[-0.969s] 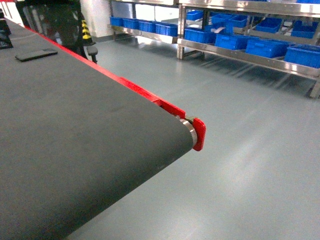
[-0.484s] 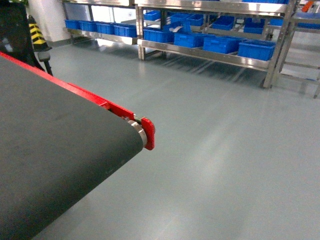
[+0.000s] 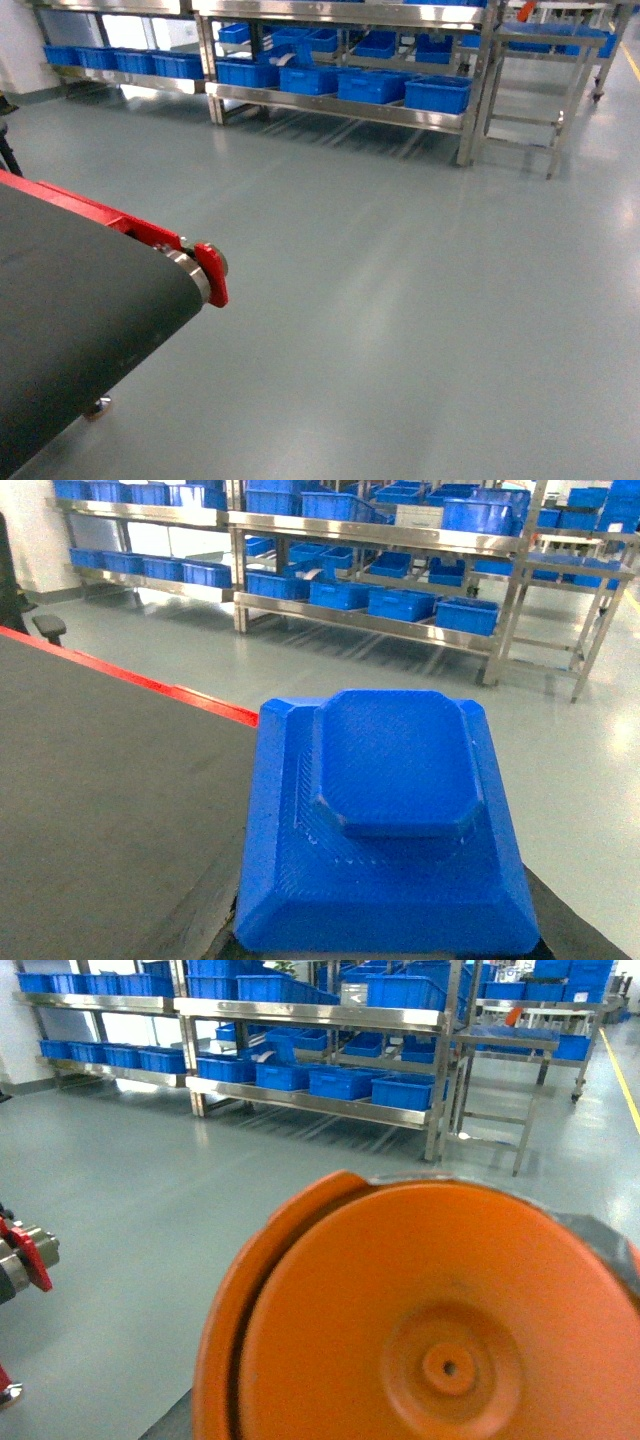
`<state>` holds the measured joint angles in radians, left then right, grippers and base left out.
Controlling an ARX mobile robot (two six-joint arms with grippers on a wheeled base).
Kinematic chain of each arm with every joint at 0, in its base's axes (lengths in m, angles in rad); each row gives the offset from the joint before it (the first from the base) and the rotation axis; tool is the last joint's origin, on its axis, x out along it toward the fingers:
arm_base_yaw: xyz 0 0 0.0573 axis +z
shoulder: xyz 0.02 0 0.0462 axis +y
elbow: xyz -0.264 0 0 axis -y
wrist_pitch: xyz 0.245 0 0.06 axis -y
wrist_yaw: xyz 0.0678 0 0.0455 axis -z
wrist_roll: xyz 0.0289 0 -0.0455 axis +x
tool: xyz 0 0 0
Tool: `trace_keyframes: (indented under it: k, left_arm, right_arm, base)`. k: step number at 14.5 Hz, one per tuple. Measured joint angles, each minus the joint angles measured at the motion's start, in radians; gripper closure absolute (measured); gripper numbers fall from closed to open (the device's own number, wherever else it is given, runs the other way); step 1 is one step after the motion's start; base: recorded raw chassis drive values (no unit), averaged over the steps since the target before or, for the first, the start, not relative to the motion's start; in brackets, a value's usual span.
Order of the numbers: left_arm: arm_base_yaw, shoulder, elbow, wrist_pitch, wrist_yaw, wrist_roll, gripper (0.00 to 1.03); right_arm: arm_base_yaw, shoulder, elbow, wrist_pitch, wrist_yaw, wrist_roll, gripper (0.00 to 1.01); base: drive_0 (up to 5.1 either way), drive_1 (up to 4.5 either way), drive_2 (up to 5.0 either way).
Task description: Sort blue parts and orange caps into right shelf containers
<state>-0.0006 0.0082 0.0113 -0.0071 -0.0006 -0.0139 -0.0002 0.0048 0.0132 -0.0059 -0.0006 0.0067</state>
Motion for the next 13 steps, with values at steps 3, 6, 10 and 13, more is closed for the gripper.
trace_keyframes:
  k: [3, 6, 10, 13]
  left_arm:
    - [0.0, 0.0, 0.0, 0.0, 0.0, 0.0, 0.62]
    - [0.0, 0.0, 0.0, 0.0, 0.0, 0.0, 0.62]
    - [0.0, 0.0, 0.0, 0.0, 0.0, 0.0, 0.62]
    - [0.0, 0.0, 0.0, 0.0, 0.0, 0.0, 0.62]
  right_arm:
    - [0.0, 0.0, 0.0, 0.0, 0.0, 0.0, 0.57]
    - [0.0, 0.0, 0.0, 0.0, 0.0, 0.0, 0.57]
    - [0.0, 0.0, 0.0, 0.0, 0.0, 0.0, 0.57]
    - [0.0, 0.0, 0.0, 0.0, 0.0, 0.0, 0.57]
  base:
    - [-1.7, -1.68, -1.7]
    - [-1.6, -1.57, -1.6]
    - [-1.6, -1.59, -1.6]
    - [-1.7, -1.72, -1.7]
